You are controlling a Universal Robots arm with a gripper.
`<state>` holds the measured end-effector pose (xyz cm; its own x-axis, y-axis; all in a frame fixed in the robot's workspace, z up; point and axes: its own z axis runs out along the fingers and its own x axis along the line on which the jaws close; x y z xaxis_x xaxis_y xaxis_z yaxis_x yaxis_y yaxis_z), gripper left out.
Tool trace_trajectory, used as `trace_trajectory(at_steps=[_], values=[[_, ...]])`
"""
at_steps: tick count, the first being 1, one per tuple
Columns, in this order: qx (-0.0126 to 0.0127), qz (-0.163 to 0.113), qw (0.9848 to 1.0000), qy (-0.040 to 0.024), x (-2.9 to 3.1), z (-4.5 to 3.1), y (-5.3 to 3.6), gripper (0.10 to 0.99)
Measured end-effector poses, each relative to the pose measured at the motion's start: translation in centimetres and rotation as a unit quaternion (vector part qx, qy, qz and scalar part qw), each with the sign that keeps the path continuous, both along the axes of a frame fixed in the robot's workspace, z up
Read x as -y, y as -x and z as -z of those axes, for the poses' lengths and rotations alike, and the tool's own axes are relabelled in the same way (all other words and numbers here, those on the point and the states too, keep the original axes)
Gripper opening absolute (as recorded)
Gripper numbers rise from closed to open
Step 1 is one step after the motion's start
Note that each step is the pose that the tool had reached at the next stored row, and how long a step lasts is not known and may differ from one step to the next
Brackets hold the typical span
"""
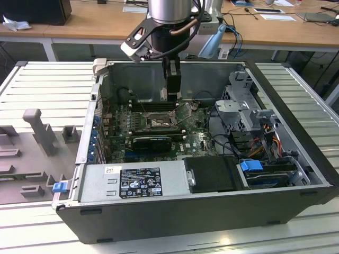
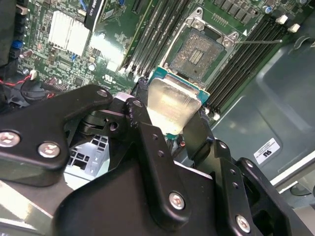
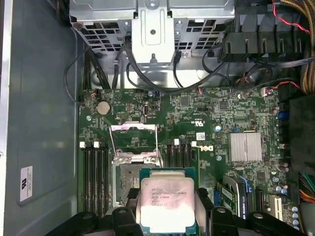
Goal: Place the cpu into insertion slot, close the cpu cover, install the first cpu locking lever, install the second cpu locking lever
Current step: 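Place the cpu into insertion slot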
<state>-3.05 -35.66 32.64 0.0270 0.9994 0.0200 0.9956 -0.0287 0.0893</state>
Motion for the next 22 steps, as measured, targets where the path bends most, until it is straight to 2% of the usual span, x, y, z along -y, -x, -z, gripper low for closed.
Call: trace_trajectory(at_steps=[2, 5, 22], values=[[0.0, 0.0, 1.0, -0.0001, 0.0, 0.38, 0.0, 0.529], [-0.0021, 0.0, 1.0, 0.0, 0.0, 0.85, 0.0, 0.529], [-0.0024, 0.0, 1.0, -0.0013, -0.01, 3.45, 0.09, 0.529]])
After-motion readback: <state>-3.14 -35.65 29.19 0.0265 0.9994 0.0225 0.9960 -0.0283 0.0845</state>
